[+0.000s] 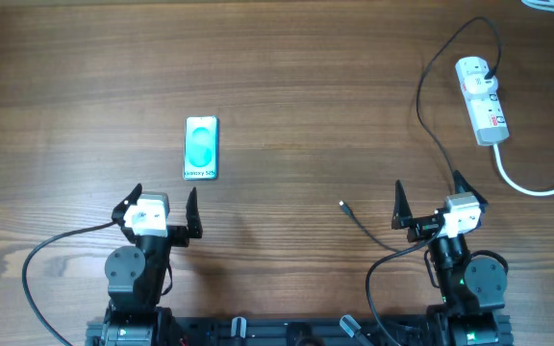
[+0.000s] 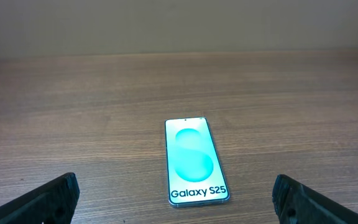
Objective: Plug charger to phone and switch on socket
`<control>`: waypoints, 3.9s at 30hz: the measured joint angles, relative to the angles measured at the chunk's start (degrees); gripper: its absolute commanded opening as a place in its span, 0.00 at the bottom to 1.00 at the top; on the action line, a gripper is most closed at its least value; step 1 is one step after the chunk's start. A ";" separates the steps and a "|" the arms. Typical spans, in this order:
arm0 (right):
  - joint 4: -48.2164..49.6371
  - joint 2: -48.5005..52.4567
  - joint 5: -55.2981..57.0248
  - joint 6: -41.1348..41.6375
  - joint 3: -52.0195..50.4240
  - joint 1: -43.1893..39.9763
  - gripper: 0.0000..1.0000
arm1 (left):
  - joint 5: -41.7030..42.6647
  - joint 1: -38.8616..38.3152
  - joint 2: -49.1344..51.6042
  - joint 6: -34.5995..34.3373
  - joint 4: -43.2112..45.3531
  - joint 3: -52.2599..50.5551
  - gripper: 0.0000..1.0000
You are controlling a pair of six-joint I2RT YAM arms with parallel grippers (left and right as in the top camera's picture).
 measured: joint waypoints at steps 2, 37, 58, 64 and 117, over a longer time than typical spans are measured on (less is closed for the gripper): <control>-0.02 0.00 0.00 0.00 0.00 0.00 1.00 | 0.00 0.00 0.00 0.00 0.00 0.00 1.00; -0.02 0.02 0.00 0.00 0.00 0.00 1.00 | 2.89 0.00 0.00 2.10 14.12 0.31 1.00; -0.04 0.07 0.00 0.00 0.00 0.00 1.00 | 12.41 0.00 44.52 -3.15 -55.34 82.16 1.00; -0.04 0.07 0.00 0.00 0.00 0.00 1.00 | 18.78 0.00 57.13 -3.15 -58.38 86.73 1.00; -0.04 0.07 0.00 0.00 0.00 0.00 1.00 | 4.46 -0.02 92.32 -26.27 -43.36 73.07 1.00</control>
